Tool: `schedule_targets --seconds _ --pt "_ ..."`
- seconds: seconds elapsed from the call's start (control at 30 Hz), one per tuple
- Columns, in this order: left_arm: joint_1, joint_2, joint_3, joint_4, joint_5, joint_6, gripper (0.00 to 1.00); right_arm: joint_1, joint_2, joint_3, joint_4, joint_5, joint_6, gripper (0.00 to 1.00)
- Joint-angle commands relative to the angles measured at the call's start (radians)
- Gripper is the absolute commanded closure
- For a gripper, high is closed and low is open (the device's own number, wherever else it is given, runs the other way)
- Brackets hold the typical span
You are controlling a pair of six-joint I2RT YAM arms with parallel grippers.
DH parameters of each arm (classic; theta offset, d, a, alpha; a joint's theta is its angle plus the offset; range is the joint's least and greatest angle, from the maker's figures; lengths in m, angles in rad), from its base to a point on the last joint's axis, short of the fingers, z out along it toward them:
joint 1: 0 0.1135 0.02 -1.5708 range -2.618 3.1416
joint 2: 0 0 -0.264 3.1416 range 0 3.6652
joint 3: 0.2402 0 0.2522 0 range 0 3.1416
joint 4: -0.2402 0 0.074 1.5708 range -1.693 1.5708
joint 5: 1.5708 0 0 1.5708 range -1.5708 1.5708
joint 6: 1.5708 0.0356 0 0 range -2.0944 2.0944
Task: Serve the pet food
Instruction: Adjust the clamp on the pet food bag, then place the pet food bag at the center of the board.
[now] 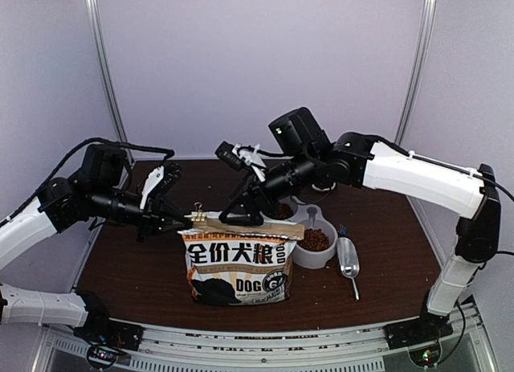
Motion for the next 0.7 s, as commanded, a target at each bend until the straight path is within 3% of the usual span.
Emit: schedule_targets --seconds 0.0,0.1,0.2,0.43,0.67 --pt "0.014 -0.062 0.021 0.283 0.080 -0.019 1.00 0.047 0.084 0.084 -0.017 -0.027 -0.003 0.27" --pt "0.014 -0.047 0.039 0.280 0.081 -0.012 1.00 0.048 0.116 0.094 -0.005 -0.005 -0.003 0.34" --pt "0.015 -0.058 0.036 0.274 0.077 -0.002 1.00 0.048 0.110 0.072 -0.009 0.028 -0.014 0.54" --pt "0.039 -0.103 0.020 0.288 0.028 0.002 1.00 0.031 -0.017 -0.091 0.004 0.081 -0.042 0.80" --pt "0.063 -0.110 0.018 0.289 0.037 0.003 1.00 0.005 -0.096 -0.175 -0.017 0.079 -0.050 0.94"
